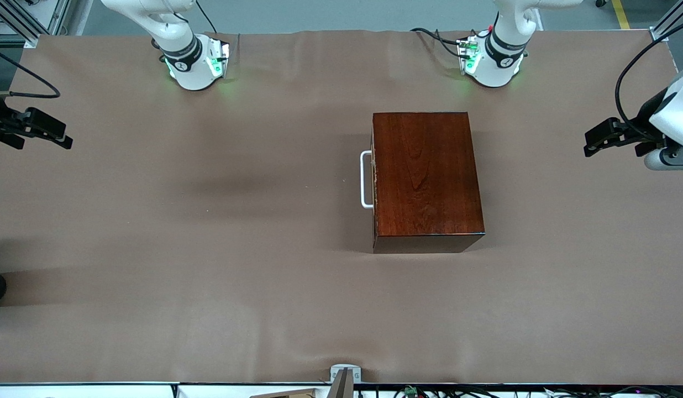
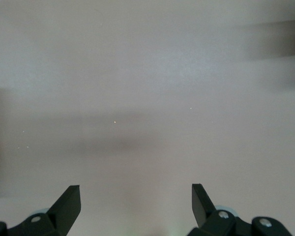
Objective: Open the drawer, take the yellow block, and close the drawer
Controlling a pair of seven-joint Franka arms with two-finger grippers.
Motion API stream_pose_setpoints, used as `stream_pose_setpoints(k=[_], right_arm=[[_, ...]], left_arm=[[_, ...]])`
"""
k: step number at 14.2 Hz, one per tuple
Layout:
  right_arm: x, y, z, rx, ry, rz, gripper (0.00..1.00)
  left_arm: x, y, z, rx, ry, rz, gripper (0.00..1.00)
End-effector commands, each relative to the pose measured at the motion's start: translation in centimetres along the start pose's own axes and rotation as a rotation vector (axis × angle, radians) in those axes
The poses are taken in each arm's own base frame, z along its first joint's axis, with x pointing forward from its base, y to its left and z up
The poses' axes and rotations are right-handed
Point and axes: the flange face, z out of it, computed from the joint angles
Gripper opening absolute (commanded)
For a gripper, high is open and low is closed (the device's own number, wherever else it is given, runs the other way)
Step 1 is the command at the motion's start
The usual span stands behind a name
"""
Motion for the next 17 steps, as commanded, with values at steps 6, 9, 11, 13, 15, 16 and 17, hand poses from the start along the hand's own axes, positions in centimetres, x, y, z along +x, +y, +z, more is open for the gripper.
stream_pose_setpoints(k=[6,9,11,13,15,16,17], right_arm=[[-0.4,0.0,-0.4,-0.008,0.007,0.014,1.0],[-0.3,-0.1,-0.3,-0.007,0.007,0.012,1.0],[-0.3,-0.2,-0.3,-0.007,0.007,0.011,1.0],[-0.3,-0.2,-0.3,-0.007,0.007,0.011,1.0],[-0.3,-0.2,-0.3,-0.007,0.007,0.011,1.0],[-0.3,-0.1,-0.3,-0.007,0.007,0.012,1.0],[-0.3,-0.1,-0.3,-0.007,0.007,0.012,1.0]], left_arm=[[-0.3,-0.2,-0.6,-0.004,0.014,-0.017,1.0],[-0.3,0.8,-0.6,-0.005,0.014,-0.002,1.0],[-0.4,2.4,-0.8,-0.036,0.017,0.02,1.0],[-0.5,4.2,-1.0,-0.053,0.019,0.049,1.0],[-0.7,6.9,-1.0,-0.055,0.025,0.095,1.0],[-0.9,8.8,-1.1,-0.054,0.036,0.13,1.0],[-1.3,10.9,-1.2,-0.051,0.038,0.165,1.0]])
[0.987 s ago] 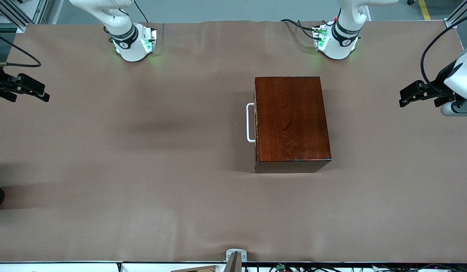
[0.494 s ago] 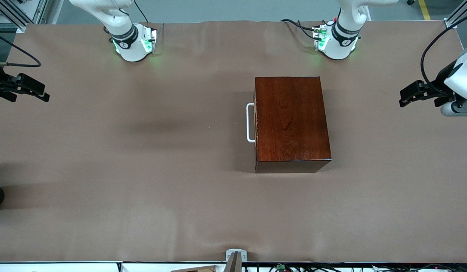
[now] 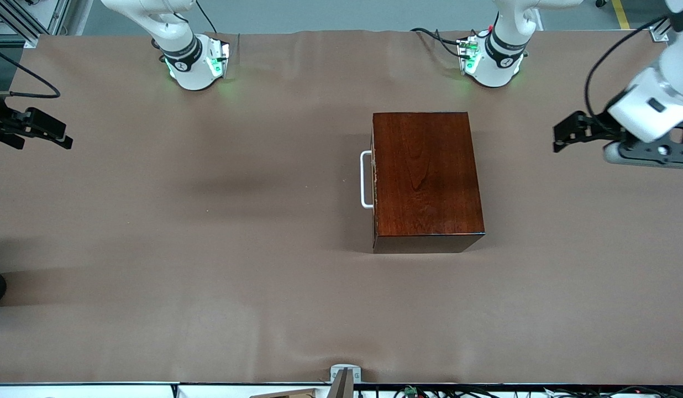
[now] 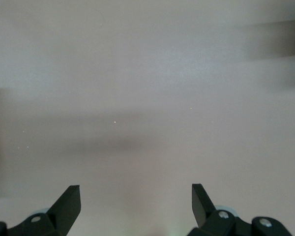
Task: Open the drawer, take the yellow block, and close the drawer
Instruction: 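Move the left gripper to the white drawer handle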
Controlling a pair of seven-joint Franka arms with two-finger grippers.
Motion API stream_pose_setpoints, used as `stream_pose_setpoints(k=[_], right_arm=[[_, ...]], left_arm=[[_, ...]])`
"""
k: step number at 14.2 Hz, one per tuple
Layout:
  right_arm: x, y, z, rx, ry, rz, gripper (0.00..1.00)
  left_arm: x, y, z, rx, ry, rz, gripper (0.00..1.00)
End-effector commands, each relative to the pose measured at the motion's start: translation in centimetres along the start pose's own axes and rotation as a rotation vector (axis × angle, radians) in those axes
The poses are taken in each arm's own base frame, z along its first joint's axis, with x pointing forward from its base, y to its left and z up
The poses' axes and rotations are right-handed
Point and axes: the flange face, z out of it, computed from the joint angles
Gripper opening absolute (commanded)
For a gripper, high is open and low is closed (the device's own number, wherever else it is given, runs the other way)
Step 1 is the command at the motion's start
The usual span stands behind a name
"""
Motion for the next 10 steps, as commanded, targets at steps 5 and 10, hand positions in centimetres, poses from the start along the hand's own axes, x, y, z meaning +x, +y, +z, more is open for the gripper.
stream_pose_setpoints(k=[5,10], right_arm=[[-0.3,-0.3,-0.3,-0.007,0.007,0.009,1.0],[-0.4,0.0,-0.3,-0.007,0.001,0.014,1.0]], left_arm=[[0.0,16.5,0.6,-0.046,0.002,-0.003,1.0],[-2.7,34.0,5.0,-0.088,-0.05,-0.117,1.0]])
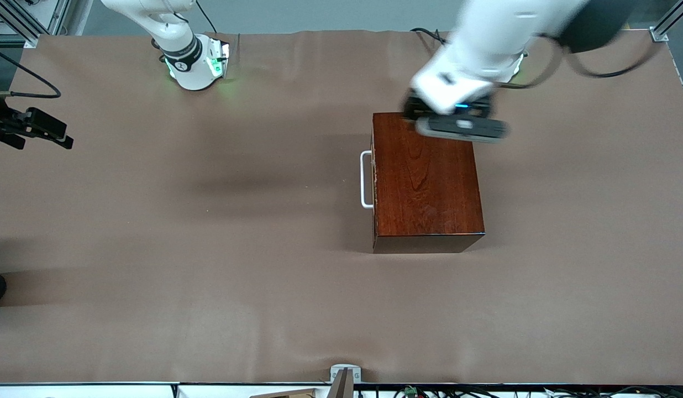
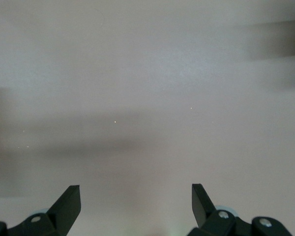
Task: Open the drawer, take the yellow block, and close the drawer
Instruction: 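Move the left gripper to the white drawer handle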
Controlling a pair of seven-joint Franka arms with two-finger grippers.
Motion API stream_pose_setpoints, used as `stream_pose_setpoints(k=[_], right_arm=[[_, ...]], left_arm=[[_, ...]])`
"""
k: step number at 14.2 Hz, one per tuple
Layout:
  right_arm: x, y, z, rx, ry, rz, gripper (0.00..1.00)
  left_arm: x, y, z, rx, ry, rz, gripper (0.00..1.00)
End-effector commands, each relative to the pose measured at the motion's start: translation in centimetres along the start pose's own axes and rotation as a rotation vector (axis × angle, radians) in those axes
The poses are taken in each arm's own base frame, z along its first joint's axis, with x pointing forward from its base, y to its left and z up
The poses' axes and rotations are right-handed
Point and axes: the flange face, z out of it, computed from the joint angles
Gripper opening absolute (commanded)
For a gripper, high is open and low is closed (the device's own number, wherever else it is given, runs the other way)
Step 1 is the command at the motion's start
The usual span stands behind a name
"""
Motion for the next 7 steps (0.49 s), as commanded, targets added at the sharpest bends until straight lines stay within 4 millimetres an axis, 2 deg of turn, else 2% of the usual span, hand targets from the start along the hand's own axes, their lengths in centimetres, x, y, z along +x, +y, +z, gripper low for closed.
stream_pose_setpoints(k=[1,4,7], right_arm=[[-0.4,0.2,-0.4,-0.007,0.005,0.018,1.0],[-0.4,0.6,-0.9,-0.007,0.019,0.026,1.0],[-0.3,1.2,-0.7,-0.009,0.013,0.034,1.0]], left_arm=[[-1.4,7.4,2.6,-0.035,-0.008,-0.044,1.0],[-3.1,12.3,7.1,-0.025,-0.009,-0.083,1.0],[-3.8,15.0,12.2,0.049,0.017,-0.162,1.0]])
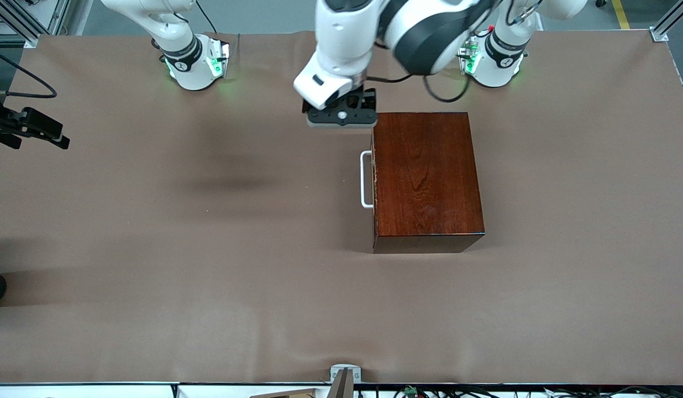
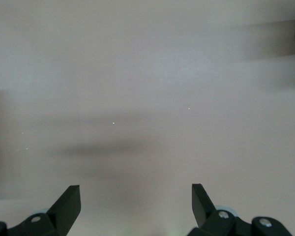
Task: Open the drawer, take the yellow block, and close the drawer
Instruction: 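Move the left gripper to the white drawer handle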
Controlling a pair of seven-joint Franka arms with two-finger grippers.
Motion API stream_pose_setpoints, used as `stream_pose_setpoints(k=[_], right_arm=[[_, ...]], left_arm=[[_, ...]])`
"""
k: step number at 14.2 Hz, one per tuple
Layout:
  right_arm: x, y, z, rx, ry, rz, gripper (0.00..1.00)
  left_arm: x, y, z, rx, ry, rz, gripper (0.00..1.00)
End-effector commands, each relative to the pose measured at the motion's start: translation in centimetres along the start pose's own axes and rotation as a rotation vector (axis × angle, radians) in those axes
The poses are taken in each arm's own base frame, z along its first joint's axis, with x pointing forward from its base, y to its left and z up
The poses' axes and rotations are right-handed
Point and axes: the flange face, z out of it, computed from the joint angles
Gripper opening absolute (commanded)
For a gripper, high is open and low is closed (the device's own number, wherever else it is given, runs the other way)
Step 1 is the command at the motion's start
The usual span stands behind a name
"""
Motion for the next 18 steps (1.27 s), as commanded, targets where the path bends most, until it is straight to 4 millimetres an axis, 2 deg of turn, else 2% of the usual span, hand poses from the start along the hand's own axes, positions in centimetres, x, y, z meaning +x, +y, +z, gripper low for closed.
stream_pose_setpoints(k=[1,3,5,6,9,11,14,18], right_arm=[[-0.2,1.1,-0.3,-0.008,0.007,0.03,1.0],[0.3,2.3,0.1,-0.009,0.004,0.05,1.0],[0.9,3.4,0.6,-0.048,0.014,0.063,1.0],[1.0,3.7,0.7,-0.074,0.014,0.065,1.0],[0.9,4.4,0.4,-0.098,0.016,0.074,1.0],[0.9,4.1,0.4,-0.093,0.02,0.073,1.0],[0.9,3.2,-0.2,-0.085,0.026,0.063,1.0],[1.3,2.0,0.1,-0.086,0.031,0.039,1.0]], left_arm=[[0.6,1.7,3.1,0.036,0.024,-0.048,1.0],[1.2,2.1,5.6,0.063,0.031,-0.113,1.0],[2.1,2.2,9.3,0.108,0.027,-0.109,1.0],[2.6,2.4,10.5,0.108,0.034,-0.1,1.0],[3.6,2.5,14.0,0.149,0.067,-0.057,1.0],[3.6,2.5,16.1,0.184,0.065,-0.012,1.0],[3.8,2.3,17.6,0.208,0.06,-0.005,1.0],[3.9,1.9,18.7,0.256,0.08,0.023,1.0]])
